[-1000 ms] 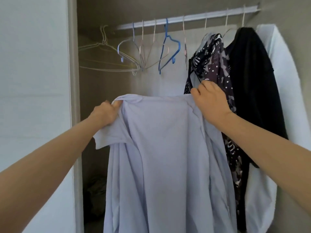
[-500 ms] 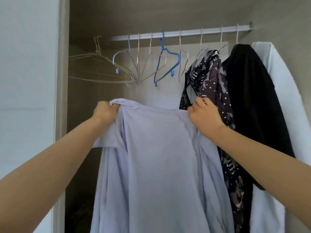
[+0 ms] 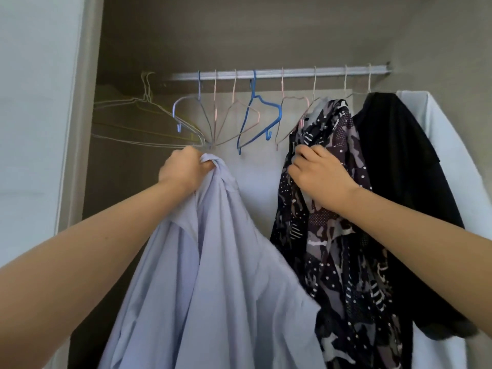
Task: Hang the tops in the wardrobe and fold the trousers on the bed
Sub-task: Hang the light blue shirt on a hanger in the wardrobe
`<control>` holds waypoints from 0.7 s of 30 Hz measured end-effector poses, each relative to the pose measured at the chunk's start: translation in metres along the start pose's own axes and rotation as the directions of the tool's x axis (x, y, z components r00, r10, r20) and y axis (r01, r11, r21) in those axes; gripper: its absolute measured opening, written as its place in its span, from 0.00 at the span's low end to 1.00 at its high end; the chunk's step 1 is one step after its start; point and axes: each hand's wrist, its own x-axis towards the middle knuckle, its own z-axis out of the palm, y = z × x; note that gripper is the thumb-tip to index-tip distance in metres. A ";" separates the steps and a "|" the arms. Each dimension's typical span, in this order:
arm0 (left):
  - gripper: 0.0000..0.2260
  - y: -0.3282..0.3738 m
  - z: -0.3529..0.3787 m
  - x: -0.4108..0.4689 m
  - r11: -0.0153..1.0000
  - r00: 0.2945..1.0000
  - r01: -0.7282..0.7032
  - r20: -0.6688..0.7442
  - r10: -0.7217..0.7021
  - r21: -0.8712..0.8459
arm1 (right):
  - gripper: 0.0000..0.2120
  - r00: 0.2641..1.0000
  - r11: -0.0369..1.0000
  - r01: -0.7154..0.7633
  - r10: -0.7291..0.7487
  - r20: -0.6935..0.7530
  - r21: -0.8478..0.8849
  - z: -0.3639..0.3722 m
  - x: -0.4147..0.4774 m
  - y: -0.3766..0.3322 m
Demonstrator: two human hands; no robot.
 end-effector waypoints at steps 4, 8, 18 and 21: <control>0.15 0.003 0.009 0.006 0.990 0.999 -0.039 -0.003 0.040 0.133 | 0.06 0.990 0.994 -0.110 0.108 -0.087 -0.013 -0.013 0.037 0.025; 0.15 -0.001 0.016 0.016 0.964 0.995 -0.093 0.042 0.085 0.247 | 0.10 0.967 0.974 -0.222 0.225 -0.117 0.036 -0.012 0.076 0.053; 0.15 -0.014 0.016 0.038 0.904 0.970 -0.240 0.054 0.236 0.353 | 0.09 0.898 0.896 -0.438 0.434 0.069 0.072 0.007 0.139 0.098; 0.17 -0.013 0.017 0.038 0.889 0.962 -0.270 0.074 0.262 0.371 | 0.14 0.862 0.875 -0.480 0.458 0.218 0.059 0.017 0.149 0.093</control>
